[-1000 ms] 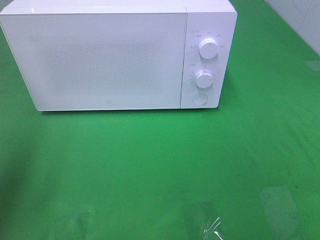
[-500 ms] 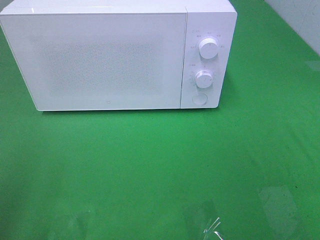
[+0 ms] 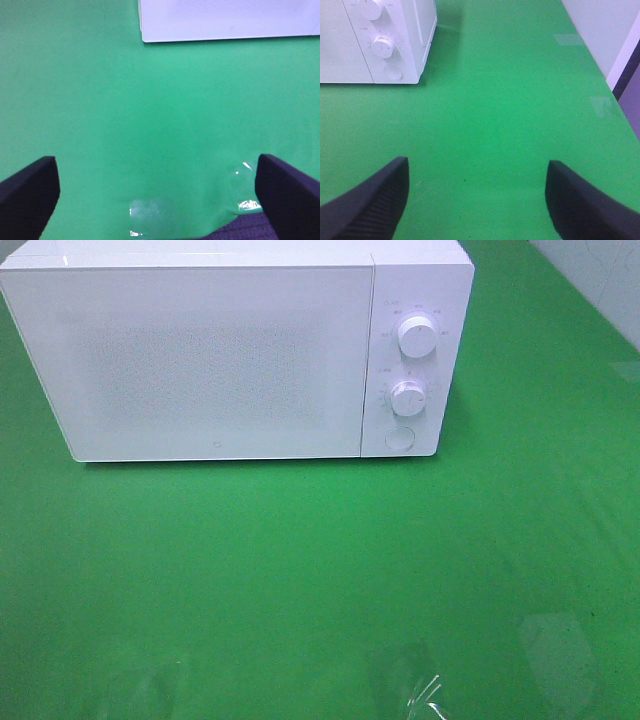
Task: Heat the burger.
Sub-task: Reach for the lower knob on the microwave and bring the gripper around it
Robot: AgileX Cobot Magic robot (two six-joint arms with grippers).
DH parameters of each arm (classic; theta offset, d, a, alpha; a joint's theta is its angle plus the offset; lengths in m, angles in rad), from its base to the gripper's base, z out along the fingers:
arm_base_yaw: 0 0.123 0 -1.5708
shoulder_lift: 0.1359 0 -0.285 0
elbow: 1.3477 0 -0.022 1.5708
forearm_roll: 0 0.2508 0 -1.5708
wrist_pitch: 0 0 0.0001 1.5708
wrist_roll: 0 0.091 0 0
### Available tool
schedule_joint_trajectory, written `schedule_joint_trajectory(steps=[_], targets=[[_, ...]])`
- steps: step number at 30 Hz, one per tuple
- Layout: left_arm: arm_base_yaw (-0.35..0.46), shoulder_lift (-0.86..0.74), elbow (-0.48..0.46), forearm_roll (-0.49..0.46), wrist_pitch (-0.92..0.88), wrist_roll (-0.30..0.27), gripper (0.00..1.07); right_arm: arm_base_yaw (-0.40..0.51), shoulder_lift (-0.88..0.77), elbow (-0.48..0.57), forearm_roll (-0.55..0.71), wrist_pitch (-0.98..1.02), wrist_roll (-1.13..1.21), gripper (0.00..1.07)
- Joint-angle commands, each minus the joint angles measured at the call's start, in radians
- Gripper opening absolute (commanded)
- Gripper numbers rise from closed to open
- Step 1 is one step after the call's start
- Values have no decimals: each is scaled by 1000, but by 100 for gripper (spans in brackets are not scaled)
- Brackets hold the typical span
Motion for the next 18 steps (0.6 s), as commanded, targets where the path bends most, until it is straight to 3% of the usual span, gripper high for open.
schedule_joint_trajectory(steps=[1, 7, 18], targets=[[2, -47, 6, 2, -10, 2, 99, -1, -28, 0, 1, -10, 8, 76], [2, -186, 6, -7, -10, 2, 98, -1, -28, 0, 1, -10, 8, 76], [2, -183, 4, -15, -12, 2, 98, -1, -27, 0, 1, -10, 8, 76]])
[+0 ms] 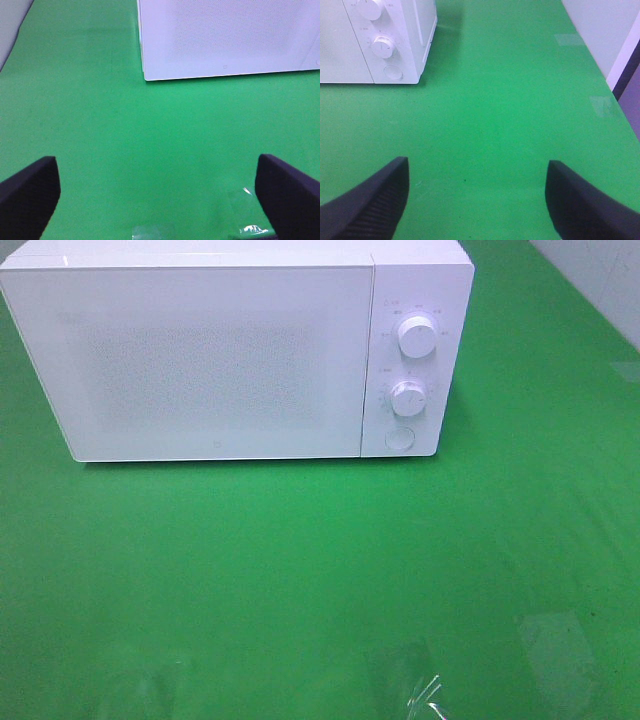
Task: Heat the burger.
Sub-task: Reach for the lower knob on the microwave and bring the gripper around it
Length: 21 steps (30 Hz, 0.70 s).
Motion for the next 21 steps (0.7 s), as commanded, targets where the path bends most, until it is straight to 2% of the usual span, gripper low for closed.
schedule_joint_trajectory(steps=[1, 14, 16, 17, 18, 21], targets=[[2, -23, 4, -9, -12, 2, 98, -1, -27, 0, 1, -10, 8, 76], [2, -23, 7, -20, -11, -11, 98, -1, -27, 0, 1, -10, 8, 76], [2, -23, 7, 5, -15, -48, 98, -1, -27, 0, 1, -11, 8, 76], [2, -23, 7, 5, -15, -48, 98, -1, -27, 0, 1, -11, 8, 76], [2, -23, 8, 30, -17, -77, 98, -1, -27, -11, 1, -25, 8, 75], [2, -23, 8, 48, -20, -98, 98, -1, -27, -21, 1, -43, 8, 75]])
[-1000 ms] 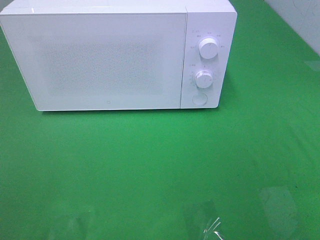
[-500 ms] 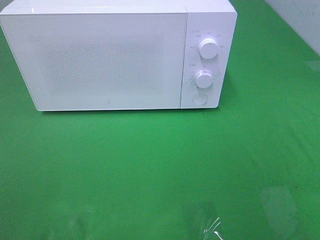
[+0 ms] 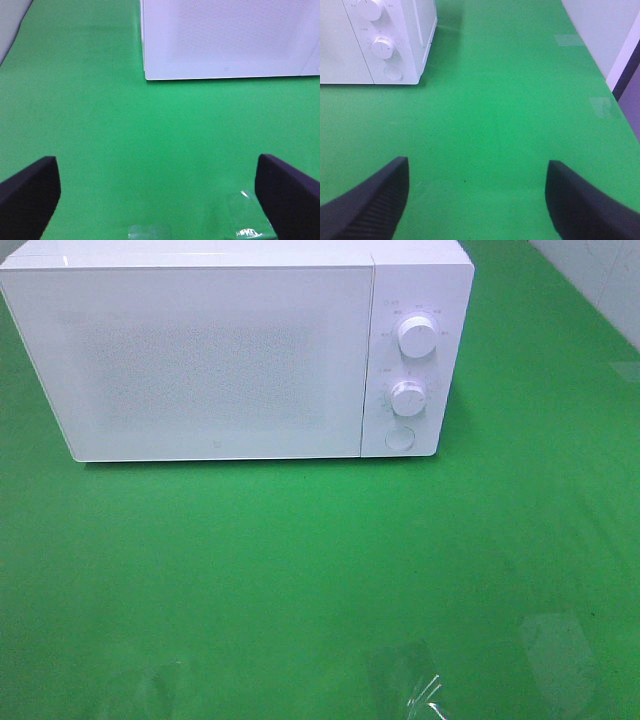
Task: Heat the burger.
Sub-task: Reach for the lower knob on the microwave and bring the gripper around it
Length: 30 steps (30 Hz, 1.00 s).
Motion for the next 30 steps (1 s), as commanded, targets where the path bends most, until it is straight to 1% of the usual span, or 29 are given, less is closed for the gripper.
schedule_joint_trajectory(steps=[1, 2, 3, 4, 5, 6, 9, 14, 17, 19, 20, 23, 30], targets=[[2, -23, 10, 57, -22, -87, 98, -1, -27, -37, 2, -87, 8, 75], [2, -23, 10, 57, -22, -87, 98, -1, -27, -37, 2, -87, 8, 75], [2, -23, 11, 78, -24, -119, 98, -1, -27, -54, 0, -152, 8, 75], [2, -23, 11, 78, -24, -119, 98, -1, -27, -54, 0, -152, 8, 75], [2, -23, 11, 86, -24, -132, 98, -1, -27, -56, -1, -210, 8, 75], [2, -23, 11, 86, -24, -134, 98, -1, -16, -56, -1, -259, 8, 75], [2, -23, 11, 86, -24, -134, 98, -1, 10, -48, -1, -293, 8, 75], [2, -23, 11, 87, -24, -134, 98, -1, 113, 13, -1, -383, 8, 75], [2, -23, 11, 87, -24, -134, 98, -1, 127, 27, -1, -410, 8, 75], [2, -23, 11, 88, -24, -134, 98, -1, 165, 76, -1, -512, 8, 75], [2, -23, 11, 88, -24, -134, 98, -1, 165, 76, -1, -512, 8, 75], [2, -23, 11, 88, -24, -134, 98, -1, 188, 125, -1, -603, 8, 75], [2, -23, 11, 88, -24, -134, 98, -1, 247, 196, 2, -728, 8, 75]])
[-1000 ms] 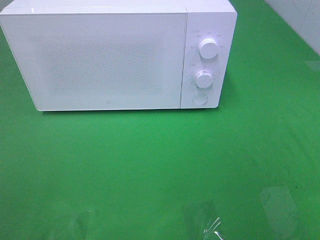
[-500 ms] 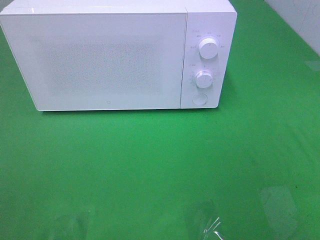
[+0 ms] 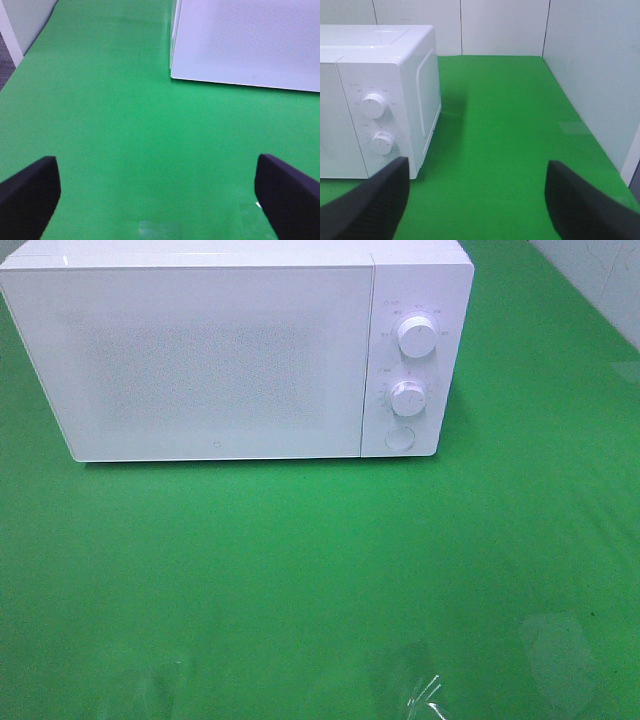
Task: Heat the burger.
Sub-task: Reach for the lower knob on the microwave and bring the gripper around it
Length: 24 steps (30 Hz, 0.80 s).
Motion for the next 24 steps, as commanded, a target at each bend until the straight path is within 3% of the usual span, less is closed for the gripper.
schedule_joint_trajectory(steps=[1, 12, 24], targets=[[2, -23, 3, 1, -16, -9, 98, -1, 19, 22, 2, -60, 8, 75], [2, -23, 3, 1, -16, -9, 98, -1, 148, 60, 2, -221, 8, 75], [2, -23, 3, 1, -16, -9, 98, -1, 401, 60, 2, -393, 45, 75]])
